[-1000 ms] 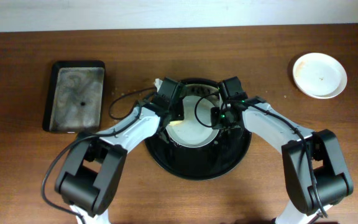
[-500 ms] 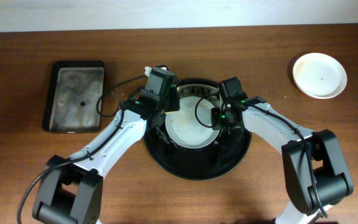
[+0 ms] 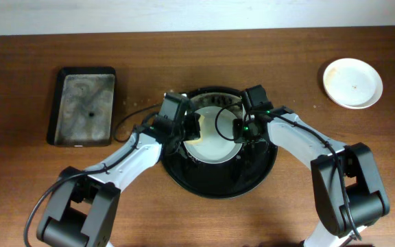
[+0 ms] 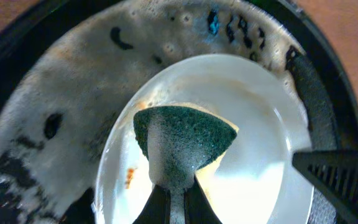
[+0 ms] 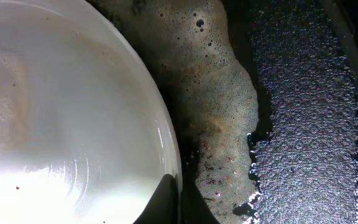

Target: Clean dirty plates on tray and stack at the side

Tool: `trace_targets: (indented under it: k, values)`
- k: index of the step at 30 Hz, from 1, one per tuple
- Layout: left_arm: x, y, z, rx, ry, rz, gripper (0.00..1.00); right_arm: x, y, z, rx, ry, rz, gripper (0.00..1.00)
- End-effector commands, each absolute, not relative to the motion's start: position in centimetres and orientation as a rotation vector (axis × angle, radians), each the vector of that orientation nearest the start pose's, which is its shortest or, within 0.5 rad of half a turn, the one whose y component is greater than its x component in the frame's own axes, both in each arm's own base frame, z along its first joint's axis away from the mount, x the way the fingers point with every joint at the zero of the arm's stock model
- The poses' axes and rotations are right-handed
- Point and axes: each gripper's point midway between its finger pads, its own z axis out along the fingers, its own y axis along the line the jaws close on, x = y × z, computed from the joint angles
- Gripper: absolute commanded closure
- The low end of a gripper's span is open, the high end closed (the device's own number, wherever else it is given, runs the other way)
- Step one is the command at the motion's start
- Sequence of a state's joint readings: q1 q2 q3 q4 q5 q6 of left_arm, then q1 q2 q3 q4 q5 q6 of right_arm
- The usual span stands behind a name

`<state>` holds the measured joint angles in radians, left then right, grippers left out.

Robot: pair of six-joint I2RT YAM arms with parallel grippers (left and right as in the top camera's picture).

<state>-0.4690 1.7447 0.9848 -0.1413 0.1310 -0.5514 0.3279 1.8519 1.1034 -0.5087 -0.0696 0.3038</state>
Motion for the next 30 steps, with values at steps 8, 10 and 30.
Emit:
trace_targets:
  k: [8, 10, 30]
  values:
    - [38.5, -22.4, 1.6, -0.085, 2.546, -0.631, 0.99, 36.1, 13.0, 0.2, -0.052, 2.881, 0.181, 0.96]
    - [38.8, -22.1, 1.1, -0.095, 2.543, -0.604, 0.99, 36.1, 13.0, 0.2, -0.053, 2.882, 0.181, 0.96]
    - [43.8, -17.7, 4.0, -0.125, 2.281, -0.223, 0.99, 35.6, 12.6, 0.0, -0.092, 2.903, 0.149, 0.96]
